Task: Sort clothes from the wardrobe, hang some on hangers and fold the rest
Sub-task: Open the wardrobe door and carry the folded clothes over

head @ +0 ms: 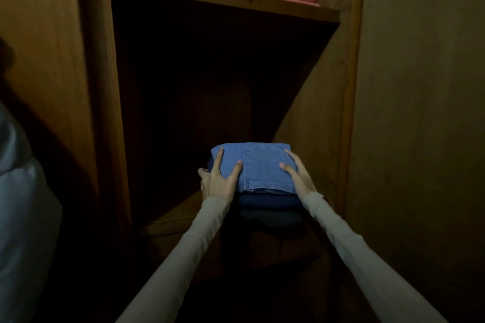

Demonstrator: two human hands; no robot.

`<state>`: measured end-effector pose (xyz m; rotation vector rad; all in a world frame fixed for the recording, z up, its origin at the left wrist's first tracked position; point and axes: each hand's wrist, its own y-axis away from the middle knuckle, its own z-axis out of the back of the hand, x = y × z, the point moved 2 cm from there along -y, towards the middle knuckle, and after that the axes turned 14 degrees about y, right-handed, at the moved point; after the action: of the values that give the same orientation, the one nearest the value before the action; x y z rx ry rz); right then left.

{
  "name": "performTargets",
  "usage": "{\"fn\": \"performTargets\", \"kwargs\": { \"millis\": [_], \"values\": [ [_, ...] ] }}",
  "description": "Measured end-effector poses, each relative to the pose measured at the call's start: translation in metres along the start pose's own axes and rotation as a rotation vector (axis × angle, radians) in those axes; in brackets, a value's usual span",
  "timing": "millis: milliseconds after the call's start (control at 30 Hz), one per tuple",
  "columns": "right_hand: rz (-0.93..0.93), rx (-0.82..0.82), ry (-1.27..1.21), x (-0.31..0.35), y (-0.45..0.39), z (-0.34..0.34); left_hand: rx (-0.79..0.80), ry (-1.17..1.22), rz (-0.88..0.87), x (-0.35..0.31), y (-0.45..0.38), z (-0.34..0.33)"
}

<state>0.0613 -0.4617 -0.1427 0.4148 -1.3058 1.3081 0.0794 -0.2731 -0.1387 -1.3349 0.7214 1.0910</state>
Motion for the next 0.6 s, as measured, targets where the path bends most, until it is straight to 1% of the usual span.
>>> {"fn": "performTargets", "kwargs": {
  "millis": [167, 333, 400, 433, 467, 533, 600],
  "values": [
    [-0.082, 0.01, 0.044, -0.013, -0.02, 0.018, -0.036, -0.052, 0.054, -0.001, -0.01, -0.028],
    [-0.161, 0.031, 0.102, -0.015, -0.039, 0.024, -0.159, -0.121, 0.039, -0.004, -0.014, -0.044],
    [-0.148, -0.072, 0.15, -0.016, -0.039, 0.025, -0.201, -0.155, 0.005, -0.003, -0.012, -0.048],
    [-0.127, -0.162, 0.215, -0.016, -0.035, 0.023, -0.215, -0.174, -0.021, -0.003, -0.011, -0.049],
    [-0.095, -0.268, 0.332, -0.016, -0.028, 0.02, -0.221, -0.186, -0.049, -0.002, -0.011, -0.05],
    [0.054, -0.473, 0.605, -0.018, -0.012, 0.008, -0.218, -0.221, -0.139, 0.0, -0.013, -0.051],
    [0.238, -0.592, 0.786, -0.024, -0.001, -0.01, -0.195, -0.289, -0.324, 0.003, -0.012, -0.052]
  ]
}}
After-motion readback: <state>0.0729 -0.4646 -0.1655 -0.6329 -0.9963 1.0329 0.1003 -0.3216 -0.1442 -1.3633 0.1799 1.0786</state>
